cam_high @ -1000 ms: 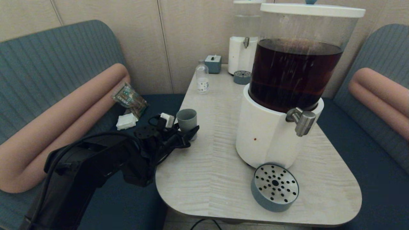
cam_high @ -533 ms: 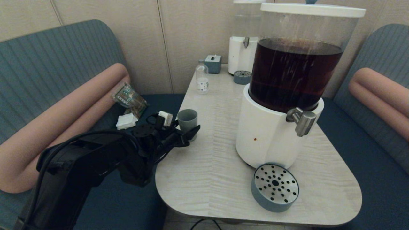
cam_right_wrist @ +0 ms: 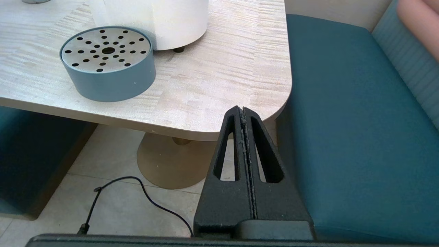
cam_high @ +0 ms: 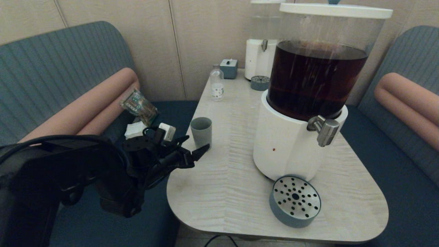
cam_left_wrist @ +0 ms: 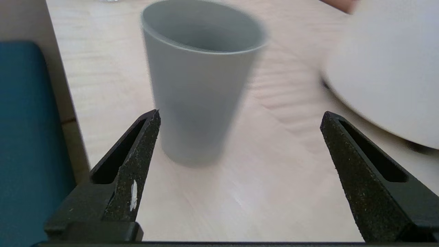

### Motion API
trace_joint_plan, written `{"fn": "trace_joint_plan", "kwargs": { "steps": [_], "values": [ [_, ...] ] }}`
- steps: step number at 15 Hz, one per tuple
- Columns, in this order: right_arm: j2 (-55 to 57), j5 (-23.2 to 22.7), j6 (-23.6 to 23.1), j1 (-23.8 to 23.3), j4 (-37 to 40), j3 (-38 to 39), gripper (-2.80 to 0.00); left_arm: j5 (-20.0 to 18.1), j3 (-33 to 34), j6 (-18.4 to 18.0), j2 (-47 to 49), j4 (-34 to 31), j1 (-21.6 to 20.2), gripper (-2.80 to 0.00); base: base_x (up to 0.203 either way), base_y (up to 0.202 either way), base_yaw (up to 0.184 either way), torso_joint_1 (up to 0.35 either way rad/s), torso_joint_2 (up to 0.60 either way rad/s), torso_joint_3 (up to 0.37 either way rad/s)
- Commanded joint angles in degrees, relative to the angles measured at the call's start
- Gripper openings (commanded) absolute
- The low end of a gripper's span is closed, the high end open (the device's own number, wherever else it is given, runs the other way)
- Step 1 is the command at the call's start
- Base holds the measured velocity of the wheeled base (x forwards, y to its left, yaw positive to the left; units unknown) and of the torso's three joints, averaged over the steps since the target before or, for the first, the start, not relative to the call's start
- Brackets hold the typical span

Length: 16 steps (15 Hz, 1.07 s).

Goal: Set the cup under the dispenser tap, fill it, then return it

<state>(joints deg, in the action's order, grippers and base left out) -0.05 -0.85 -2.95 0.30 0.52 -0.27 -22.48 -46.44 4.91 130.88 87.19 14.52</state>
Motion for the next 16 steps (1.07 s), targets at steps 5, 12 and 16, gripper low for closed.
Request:
{"fn": "trace_joint_plan", "kwargs": {
  "steps": [5, 12, 16],
  "values": [
    [-0.1, 0.0, 0.0, 0.0, 0.0, 0.0, -2.80, -0.5, 19.6, 0.0, -23.2, 0.5, 0.0, 0.00, 0.000, 0.000, 0.000, 0.000, 0.00, 0.000],
    [-0.1, 0.0, 0.0, 0.0, 0.0, 0.0, -2.80, 4.8, 31.1, 1.8, -51.0, -1.1, -0.1, -2.80, 0.000, 0.000, 0.000, 0.000, 0.00, 0.000],
    [-0.1, 0.0, 0.0, 0.0, 0.0, 0.0, -2.80, 11.6, 34.3, 4.1, -63.7, -4.2, -2.9, -2.80, 0.000, 0.000, 0.000, 0.000, 0.00, 0.000]
  ]
}}
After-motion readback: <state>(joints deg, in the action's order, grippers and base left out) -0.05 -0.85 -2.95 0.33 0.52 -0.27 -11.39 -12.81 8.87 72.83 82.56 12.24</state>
